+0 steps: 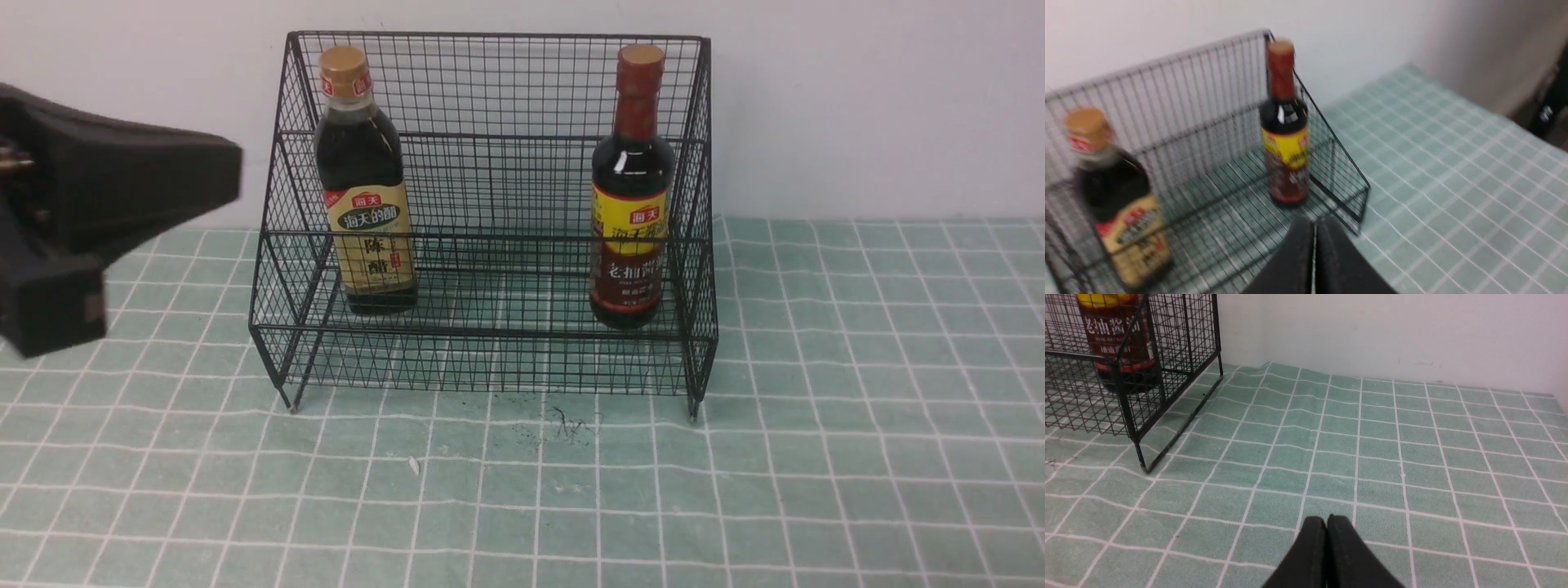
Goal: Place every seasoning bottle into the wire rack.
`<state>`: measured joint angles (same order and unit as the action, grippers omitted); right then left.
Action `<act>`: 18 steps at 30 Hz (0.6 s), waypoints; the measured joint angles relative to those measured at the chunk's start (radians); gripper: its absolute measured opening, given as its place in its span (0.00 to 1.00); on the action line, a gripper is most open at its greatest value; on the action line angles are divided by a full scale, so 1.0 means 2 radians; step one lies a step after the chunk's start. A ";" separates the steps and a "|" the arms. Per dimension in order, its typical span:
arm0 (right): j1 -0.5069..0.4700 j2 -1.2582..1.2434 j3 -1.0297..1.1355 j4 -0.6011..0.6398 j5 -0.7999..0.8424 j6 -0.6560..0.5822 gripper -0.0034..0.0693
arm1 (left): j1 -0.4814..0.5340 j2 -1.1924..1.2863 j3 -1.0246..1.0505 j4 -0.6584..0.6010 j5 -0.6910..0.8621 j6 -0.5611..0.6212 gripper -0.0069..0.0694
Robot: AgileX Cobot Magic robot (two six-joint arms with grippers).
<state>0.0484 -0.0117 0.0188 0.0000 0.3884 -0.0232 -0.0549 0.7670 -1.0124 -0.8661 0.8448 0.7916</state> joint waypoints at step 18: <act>0.000 0.000 0.000 0.000 0.000 0.016 0.03 | 0.000 -0.193 0.023 0.041 -0.009 0.005 0.08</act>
<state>0.0484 -0.0117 0.0188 0.0000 0.3884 0.0093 -0.0549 0.3819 -0.9671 -0.7845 0.8276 0.8008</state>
